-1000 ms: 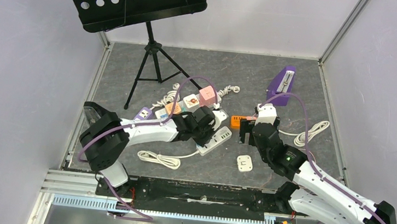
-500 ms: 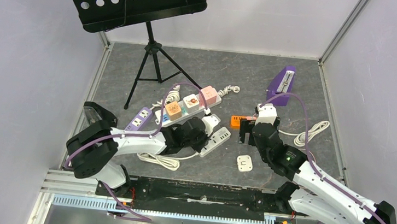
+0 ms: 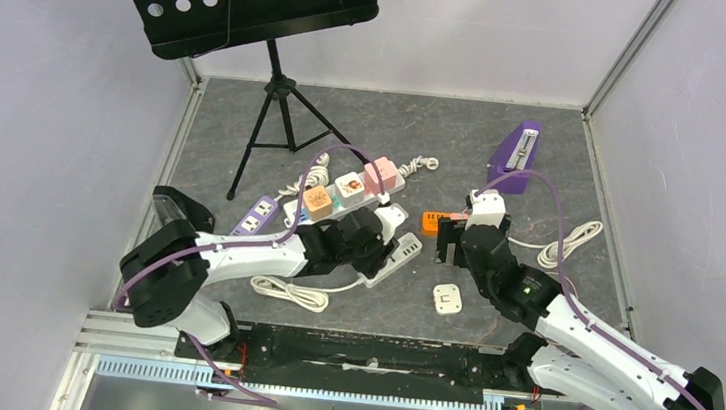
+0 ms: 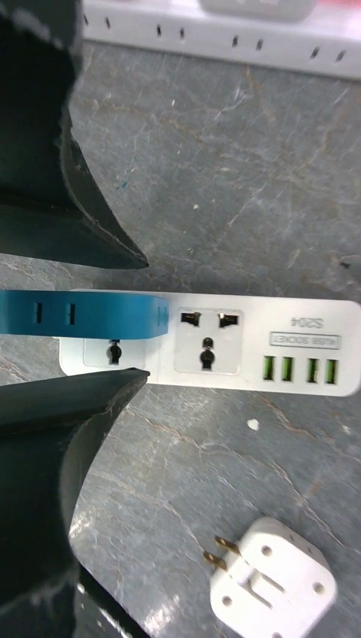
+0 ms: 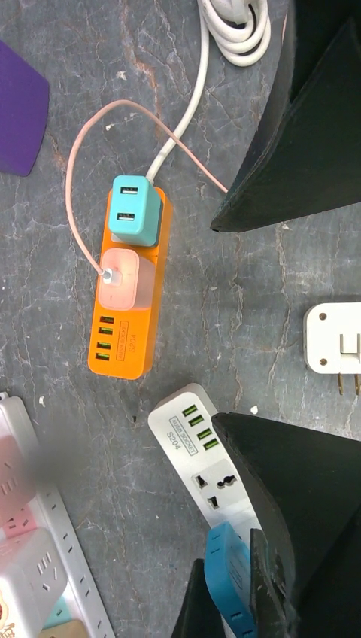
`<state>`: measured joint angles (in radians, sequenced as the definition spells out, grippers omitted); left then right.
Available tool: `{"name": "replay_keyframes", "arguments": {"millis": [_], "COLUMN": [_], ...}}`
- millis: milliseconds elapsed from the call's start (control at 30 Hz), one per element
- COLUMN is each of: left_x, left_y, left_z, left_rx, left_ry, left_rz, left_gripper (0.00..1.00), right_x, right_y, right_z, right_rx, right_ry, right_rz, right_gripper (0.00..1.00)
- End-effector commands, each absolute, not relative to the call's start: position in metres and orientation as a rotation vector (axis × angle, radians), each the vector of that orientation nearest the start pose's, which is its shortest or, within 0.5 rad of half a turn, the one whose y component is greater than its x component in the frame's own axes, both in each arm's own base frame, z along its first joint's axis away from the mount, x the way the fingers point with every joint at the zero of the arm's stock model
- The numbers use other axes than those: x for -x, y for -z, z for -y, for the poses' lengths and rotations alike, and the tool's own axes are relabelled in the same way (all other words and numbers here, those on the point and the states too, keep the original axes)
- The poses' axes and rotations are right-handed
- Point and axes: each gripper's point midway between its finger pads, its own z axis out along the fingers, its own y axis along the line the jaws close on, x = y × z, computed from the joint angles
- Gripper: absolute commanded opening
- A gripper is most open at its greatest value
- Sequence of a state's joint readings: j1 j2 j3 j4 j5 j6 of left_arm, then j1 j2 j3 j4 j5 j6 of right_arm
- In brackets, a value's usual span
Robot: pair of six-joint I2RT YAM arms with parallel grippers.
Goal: Insert the plug
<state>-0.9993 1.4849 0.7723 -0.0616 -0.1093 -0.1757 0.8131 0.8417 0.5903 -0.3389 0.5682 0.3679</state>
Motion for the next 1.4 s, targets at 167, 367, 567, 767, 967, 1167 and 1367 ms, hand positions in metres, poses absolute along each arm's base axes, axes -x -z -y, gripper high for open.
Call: {"name": "replay_keyframes", "arguments": {"millis": [167,367,567,767,967,1167,1367], "left_x": [-0.218,-0.216,-0.222,-0.225,-0.229,-0.229,-0.227], "left_y": [-0.116,-0.153,-0.204,-0.227,-0.235,-0.235,-0.23], "left_z": [0.302,0.294,0.28,0.256,0.238,0.233,0.231], "left_rx": [-0.863,-0.789,-0.637,-0.498,-0.407,-0.397,-0.413], "left_ry": [0.425,0.467,0.497,0.478,0.437,0.429,0.415], "left_rz": [-2.138,-2.075,-1.965,-1.906,-1.874,-1.856,-1.865], "left_gripper": [0.58,0.58,0.58,0.68,0.76,0.77,0.78], "right_x": [-0.242,-0.233,-0.213,-0.192,-0.176,-0.165,-0.163], "right_y": [-0.152,-0.123,-0.072,-0.035,-0.016,0.001,0.008], "right_z": [-0.141,-0.147,-0.145,-0.137,-0.141,-0.134,-0.132], "right_rx": [0.133,0.209,0.27,0.274,0.334,0.357,0.351], "right_ry": [-0.147,-0.154,-0.138,-0.128,-0.171,-0.14,-0.123], "right_rz": [-2.055,-2.142,-2.29,-2.404,-2.486,-2.541,-2.561], "right_gripper": [0.92,0.95,0.98,0.98,0.97,0.89,0.63]}}
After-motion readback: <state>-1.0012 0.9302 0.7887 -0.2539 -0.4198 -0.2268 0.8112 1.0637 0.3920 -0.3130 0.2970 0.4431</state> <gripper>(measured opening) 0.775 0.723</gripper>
